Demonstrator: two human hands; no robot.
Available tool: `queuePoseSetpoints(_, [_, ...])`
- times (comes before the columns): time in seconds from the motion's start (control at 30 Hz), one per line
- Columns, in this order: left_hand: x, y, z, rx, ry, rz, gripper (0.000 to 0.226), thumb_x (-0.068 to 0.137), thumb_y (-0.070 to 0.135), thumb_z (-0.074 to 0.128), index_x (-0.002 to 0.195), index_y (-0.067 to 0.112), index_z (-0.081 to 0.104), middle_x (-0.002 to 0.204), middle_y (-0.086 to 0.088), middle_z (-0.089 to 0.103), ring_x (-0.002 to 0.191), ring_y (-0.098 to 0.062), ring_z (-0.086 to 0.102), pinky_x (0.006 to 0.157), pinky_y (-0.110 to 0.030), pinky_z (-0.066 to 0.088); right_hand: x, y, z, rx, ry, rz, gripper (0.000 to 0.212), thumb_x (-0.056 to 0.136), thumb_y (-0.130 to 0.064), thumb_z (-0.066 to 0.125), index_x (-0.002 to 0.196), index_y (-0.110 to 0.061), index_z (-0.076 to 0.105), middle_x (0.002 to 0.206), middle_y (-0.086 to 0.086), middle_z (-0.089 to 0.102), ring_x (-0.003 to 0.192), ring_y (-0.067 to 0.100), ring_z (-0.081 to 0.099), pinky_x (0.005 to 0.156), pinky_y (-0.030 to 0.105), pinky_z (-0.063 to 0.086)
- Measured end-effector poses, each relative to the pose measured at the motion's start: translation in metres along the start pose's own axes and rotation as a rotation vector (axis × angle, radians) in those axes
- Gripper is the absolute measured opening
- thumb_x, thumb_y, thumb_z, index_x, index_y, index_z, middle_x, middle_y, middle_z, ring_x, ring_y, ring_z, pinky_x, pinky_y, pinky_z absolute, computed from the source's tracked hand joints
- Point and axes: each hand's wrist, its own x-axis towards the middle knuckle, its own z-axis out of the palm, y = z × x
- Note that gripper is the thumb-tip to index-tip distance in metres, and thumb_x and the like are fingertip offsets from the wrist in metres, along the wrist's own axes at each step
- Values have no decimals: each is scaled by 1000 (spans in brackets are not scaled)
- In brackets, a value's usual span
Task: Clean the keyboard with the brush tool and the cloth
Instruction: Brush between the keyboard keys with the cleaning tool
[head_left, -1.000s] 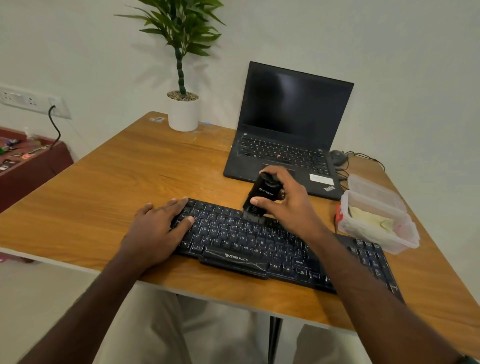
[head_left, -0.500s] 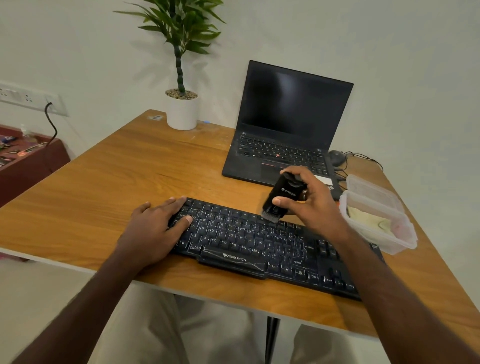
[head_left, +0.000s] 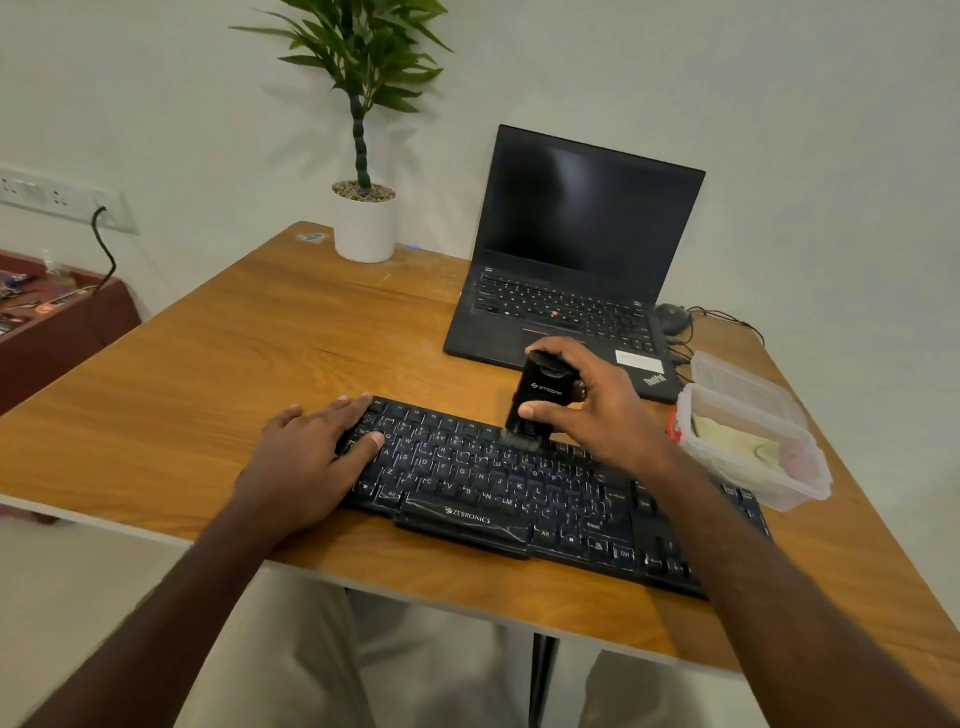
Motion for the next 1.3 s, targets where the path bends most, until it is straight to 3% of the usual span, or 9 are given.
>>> queuePoseSetpoints(0.13, [1,-4,1,4,-2,7,89,78,74,18,151,28,37,151,-7,45,144,-12,34,121,-40,15,-10,11,-24,98,58,68,50,82,-14,81,123,-28,57,113,-22,57,109,12,61,79,35,62])
queuePoseSetpoints(0.23, [1,-1,1,9,7,2,79,84,67,28,150,27,39,150,-9,46,142,-16,38,120,-40,15,-17,16,-33,201,109,91,48,82,-5,79,121,-23,57,114,-9,58,110,25,62,72,41,64])
queuePoseSetpoints(0.3, [0,2,1,10,14,-5,74,85,61,32,150,26,40,150,-11,46,141,-19,40,119,-39,15,-17,18,-31,132,72,94,48,81,-11,81,119,-28,57,110,-19,59,111,21,63,79,47,63])
queuePoseSetpoints(0.5, [-1,2,-1,5,-14,-6,75,85,62,30,151,27,38,152,-9,44,142,-17,37,119,-37,13,-9,10,2,44,107,21,50,83,-14,80,122,-31,53,108,-23,58,101,-14,58,79,14,55])
queuePoseSetpoints(0.67, [-1,1,-1,11,-14,-3,74,86,62,30,151,27,37,152,-8,44,142,-18,38,119,-37,13,-11,17,-18,137,134,69,52,80,-16,83,122,-34,57,113,-25,58,117,18,59,85,55,59])
queuePoseSetpoints(0.8, [1,-2,1,35,-3,-1,76,85,65,30,150,27,39,150,-10,46,138,-22,44,119,-39,15,-23,20,-35,74,58,90,51,80,-15,83,121,-30,58,109,-31,57,111,16,61,85,52,60])
queuePoseSetpoints(1.0, [3,-4,2,47,-19,7,82,83,71,23,151,28,38,151,-9,45,139,-22,43,119,-40,16,-19,12,-2,40,157,59,52,82,-18,81,121,-38,53,109,-41,56,109,-8,57,92,38,58])
queuePoseSetpoints(1.13, [0,-1,0,39,-14,13,76,86,64,28,151,26,39,150,-11,46,139,-21,42,119,-40,16,-18,15,-8,154,169,82,52,80,-20,83,121,-41,57,116,-28,58,119,17,59,86,56,59])
queuePoseSetpoints(1.3, [1,0,-1,43,-11,3,79,84,66,27,151,26,40,151,-10,45,138,-24,44,118,-40,16,-35,28,-50,161,176,145,52,80,-8,82,120,-32,60,116,-5,61,113,28,63,78,47,63])
